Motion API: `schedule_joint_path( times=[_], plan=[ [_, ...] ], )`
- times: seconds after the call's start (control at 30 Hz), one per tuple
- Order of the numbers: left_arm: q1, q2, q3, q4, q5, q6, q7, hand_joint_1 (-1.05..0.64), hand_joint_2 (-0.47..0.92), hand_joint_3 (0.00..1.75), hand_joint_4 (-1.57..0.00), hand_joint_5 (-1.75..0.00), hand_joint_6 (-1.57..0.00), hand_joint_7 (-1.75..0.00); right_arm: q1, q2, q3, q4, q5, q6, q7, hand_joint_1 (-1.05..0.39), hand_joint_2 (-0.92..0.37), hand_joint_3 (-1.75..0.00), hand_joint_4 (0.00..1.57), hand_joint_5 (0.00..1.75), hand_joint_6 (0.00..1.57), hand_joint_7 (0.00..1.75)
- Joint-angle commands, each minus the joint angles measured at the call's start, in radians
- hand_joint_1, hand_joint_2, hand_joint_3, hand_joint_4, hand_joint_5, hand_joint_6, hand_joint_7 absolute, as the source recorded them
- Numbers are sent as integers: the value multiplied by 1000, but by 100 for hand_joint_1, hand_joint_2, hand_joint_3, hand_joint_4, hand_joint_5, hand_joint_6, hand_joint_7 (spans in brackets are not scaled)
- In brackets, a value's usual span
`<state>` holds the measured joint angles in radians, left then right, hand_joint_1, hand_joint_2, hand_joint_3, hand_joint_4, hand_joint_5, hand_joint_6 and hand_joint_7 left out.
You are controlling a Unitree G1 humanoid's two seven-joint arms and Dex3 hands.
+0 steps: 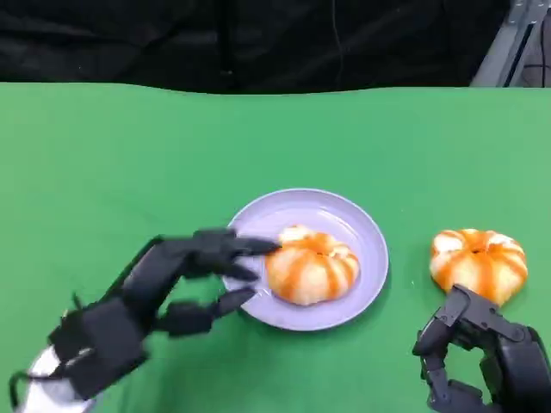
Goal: Grasp the bread from the table and place it into the plate.
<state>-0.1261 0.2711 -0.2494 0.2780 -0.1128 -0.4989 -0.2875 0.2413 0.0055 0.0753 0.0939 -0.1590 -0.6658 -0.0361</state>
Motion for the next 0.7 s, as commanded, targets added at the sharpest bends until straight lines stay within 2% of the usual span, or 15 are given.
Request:
schedule_joint_path(
  times=[0.03, 0.1, 0.23, 0.27, 0.33, 0.4, 0.47, 0.57, 0.7],
  plan=[
    [109, 6, 71, -204, -143, 155, -57, 12, 74, 94, -50, -158, -68, -94, 11, -7, -9, -13, 14, 10, -4, -12, -56, -109, 83, 175, 72, 162],
    [118, -1, 84, -231, -143, 188, -68, 13, 71, 101, -49, -162, -62, -109, 11, -7, -9, -14, 14, 11, -4, -12, -56, -109, 83, 175, 72, 162],
    [127, -16, 106, -256, -133, 222, -85, 14, 70, 102, -49, -163, -59, -114, 11, -7, -9, -14, 14, 11, -4, -12, -57, -109, 83, 175, 72, 161],
    [178, -16, 130, -302, -186, 234, -101, 14, 70, 102, -49, -163, -59, -114, 9, -10, -10, -10, 19, 7, -1, -12, -57, -109, 83, 175, 72, 161],
    [262, -11, 171, -382, -260, 259, -125, 16, 50, 151, -82, -172, -77, -160, 7, -14, -10, -7, 23, 4, 3, -12, -58, -109, 83, 175, 72, 161],
    [289, -12, 189, -414, -278, 279, -137, 16, 43, 165, -92, -174, -82, -172, 7, -16, -10, -7, 24, 3, 4, -12, -58, -109, 83, 175, 71, 162],
    [293, -18, 197, -425, -278, 294, -145, 16, 42, 169, -94, -174, -83, -174, 7, -17, -9, -7, 25, 3, 4, -12, -58, -109, 83, 175, 71, 162],
    [385, -6, 242, -481, -346, 341, -172, 12, 42, 171, -99, -175, -89, -175, 11, -22, -8, -18, 37, 11, 14, -11, -58, -109, 83, 175, 71, 162],
    [405, -13, 263, -501, -360, 370, -190, 10, 43, 172, -101, -175, -90, -175, 12, -21, -10, -20, 38, 14, 15, -11, -59, -108, 83, 175, 71, 162]
  ],
)
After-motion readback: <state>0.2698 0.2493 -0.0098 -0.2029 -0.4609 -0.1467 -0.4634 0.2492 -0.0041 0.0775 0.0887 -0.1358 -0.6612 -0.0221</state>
